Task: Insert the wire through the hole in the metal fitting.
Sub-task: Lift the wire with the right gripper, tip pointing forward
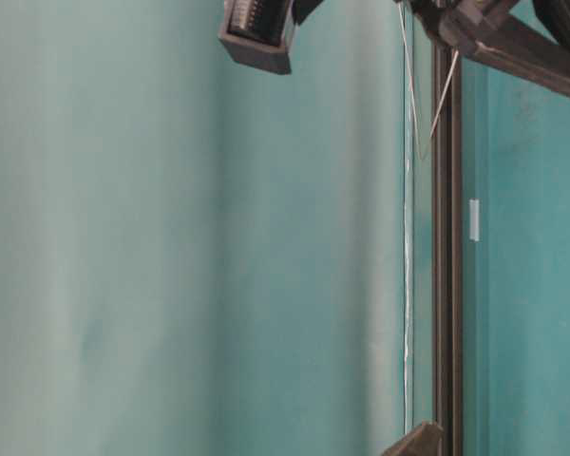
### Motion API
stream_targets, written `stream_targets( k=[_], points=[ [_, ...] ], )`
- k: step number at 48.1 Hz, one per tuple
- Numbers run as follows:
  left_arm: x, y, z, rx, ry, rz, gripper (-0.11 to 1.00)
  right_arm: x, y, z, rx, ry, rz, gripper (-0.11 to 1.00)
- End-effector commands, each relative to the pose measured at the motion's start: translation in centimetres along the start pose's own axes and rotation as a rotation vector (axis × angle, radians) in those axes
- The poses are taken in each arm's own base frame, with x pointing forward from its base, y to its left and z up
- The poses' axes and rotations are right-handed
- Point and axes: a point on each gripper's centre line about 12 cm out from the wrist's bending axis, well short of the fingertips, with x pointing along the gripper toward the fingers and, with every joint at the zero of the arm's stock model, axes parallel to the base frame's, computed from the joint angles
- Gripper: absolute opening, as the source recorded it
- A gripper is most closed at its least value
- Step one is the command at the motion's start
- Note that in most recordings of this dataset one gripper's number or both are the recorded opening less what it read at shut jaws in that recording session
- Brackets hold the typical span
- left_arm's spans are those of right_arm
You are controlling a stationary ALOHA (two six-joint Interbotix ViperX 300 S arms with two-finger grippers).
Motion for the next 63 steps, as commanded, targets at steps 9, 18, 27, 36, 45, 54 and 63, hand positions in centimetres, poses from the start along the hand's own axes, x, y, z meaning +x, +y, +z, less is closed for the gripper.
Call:
stream_targets(
  k=[9, 18, 27, 36, 45, 54, 63],
  points=[
    [0.2, 0.1, 0.7, -0.001, -0.026, 0.006, 0.76, -1.4, 1.0, 2.3, -0.020, -0.080, 0.034, -0.01],
    [0.0, 0.1, 0.8, -0.001, -0.030, 0.006, 0.76, -2.8, 1.4, 3.4, -0.036, -0.110, 0.044, 0.00],
    [-0.2, 0.2, 1.2, -0.006, -0.045, 0.010, 0.77, -4.0, 1.5, 4.2, -0.047, -0.109, 0.038, -0.01],
    [-0.3, 0.2, 1.3, -0.006, -0.050, 0.010, 0.77, -5.2, 1.8, 5.0, -0.067, -0.118, 0.040, 0.00],
    [-0.4, 0.2, 1.2, -0.007, -0.045, 0.010, 0.77, -5.9, 1.8, 5.2, -0.068, -0.124, 0.041, -0.01],
    [-0.5, 0.3, 1.3, -0.013, -0.054, 0.013, 0.77, -6.1, 1.7, 4.5, -0.062, -0.119, 0.044, 0.00],
    [-1.0, 0.1, 0.8, -0.048, -0.069, 0.009, 0.77, -6.3, 2.4, 3.3, -0.055, -0.152, 0.084, -0.01]
  ],
)
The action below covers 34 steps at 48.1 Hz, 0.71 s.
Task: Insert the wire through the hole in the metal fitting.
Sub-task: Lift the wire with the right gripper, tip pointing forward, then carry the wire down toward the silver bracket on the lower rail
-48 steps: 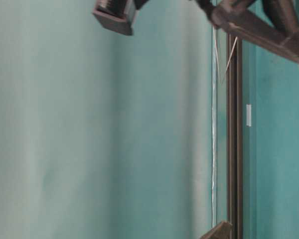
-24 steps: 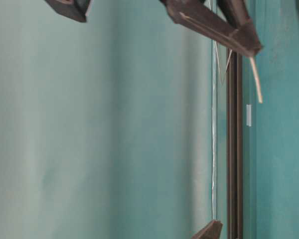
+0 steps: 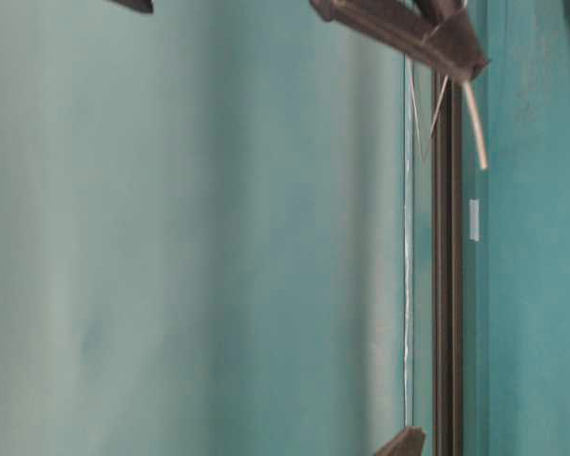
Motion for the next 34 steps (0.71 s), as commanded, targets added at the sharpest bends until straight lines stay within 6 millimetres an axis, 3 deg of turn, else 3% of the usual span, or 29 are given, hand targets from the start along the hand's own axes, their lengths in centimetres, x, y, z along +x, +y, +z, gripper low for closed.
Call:
stream_targets(
  k=[1, 14, 34],
  points=[
    [-0.4, -0.1, 0.3, -0.015, -0.038, -0.001, 0.77, -0.5, 0.8, 0.4, 0.008, -0.052, 0.033, -0.01],
    [-1.6, -1.0, 0.1, -0.041, -0.108, -0.035, 0.77, -1.4, 2.1, -1.4, 0.047, -0.093, 0.085, 0.00],
    [-1.3, -2.5, -1.0, -0.051, -0.081, -0.095, 0.77, -2.0, 4.2, -3.0, 0.076, -0.161, 0.160, -0.01]
  ],
)
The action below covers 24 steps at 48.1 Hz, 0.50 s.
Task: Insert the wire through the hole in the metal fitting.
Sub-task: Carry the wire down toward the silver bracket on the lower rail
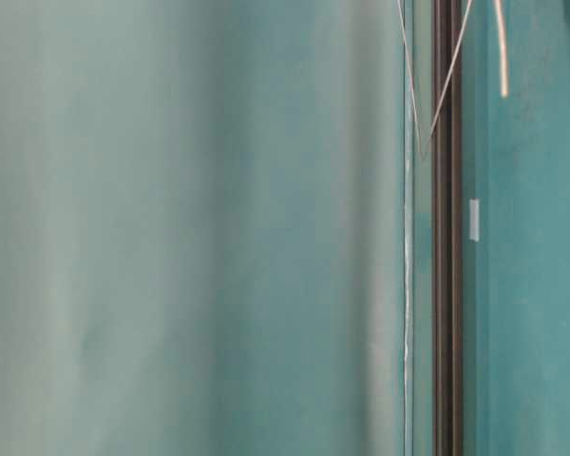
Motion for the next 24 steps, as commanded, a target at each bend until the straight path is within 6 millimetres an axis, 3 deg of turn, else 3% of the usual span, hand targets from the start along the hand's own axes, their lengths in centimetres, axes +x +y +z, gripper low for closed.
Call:
stream_targets(
  k=[1, 24],
  points=[
    [0.1, -0.3, 0.2, -0.004, -0.019, -0.011, 0.77, 0.0, 0.5, 0.0, 0.016, -0.033, 0.014, -0.01],
    [1.0, -1.9, -1.3, 0.008, -0.014, -0.069, 0.77, 1.0, 1.3, -3.2, 0.033, -0.097, -0.054, -0.01]
  ],
)
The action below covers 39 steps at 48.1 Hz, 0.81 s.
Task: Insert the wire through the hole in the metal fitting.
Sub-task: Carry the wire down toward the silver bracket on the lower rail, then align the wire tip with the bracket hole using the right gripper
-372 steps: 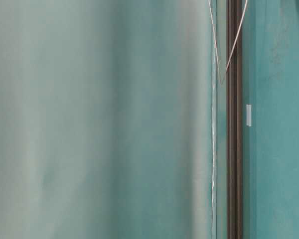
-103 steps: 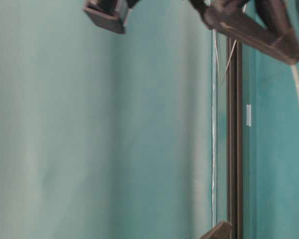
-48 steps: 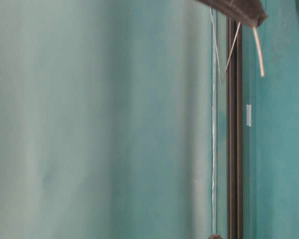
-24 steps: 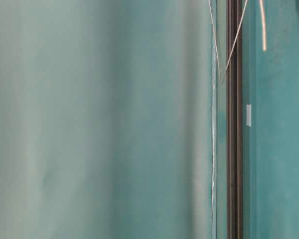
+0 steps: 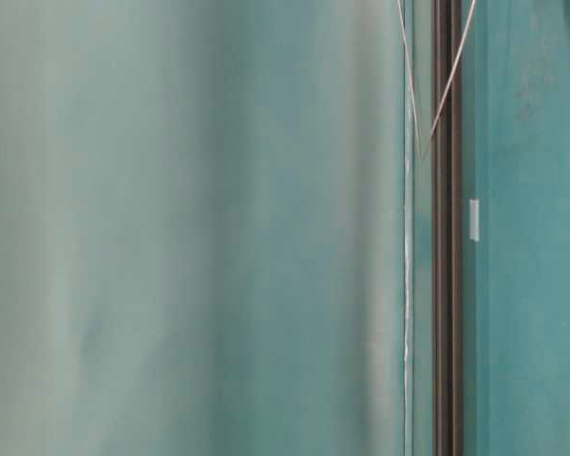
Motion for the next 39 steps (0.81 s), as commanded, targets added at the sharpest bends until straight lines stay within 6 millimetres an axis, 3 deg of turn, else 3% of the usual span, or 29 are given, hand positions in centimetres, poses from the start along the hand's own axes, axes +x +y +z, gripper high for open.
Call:
stream_targets(
  k=[1, 23, 39],
  points=[
    [0.5, -0.4, 0.5, 0.000, -0.033, -0.014, 0.77, 0.0, 0.9, 0.2, -0.004, -0.046, 0.010, 0.00],
    [2.2, -1.3, -0.7, 0.010, -0.020, -0.043, 0.76, 1.4, 1.9, -1.8, -0.029, -0.063, -0.032, -0.01],
    [2.7, -1.6, -1.6, 0.002, -0.022, -0.051, 0.76, 1.6, 1.8, -2.0, -0.033, -0.061, -0.036, -0.01]
  ],
)
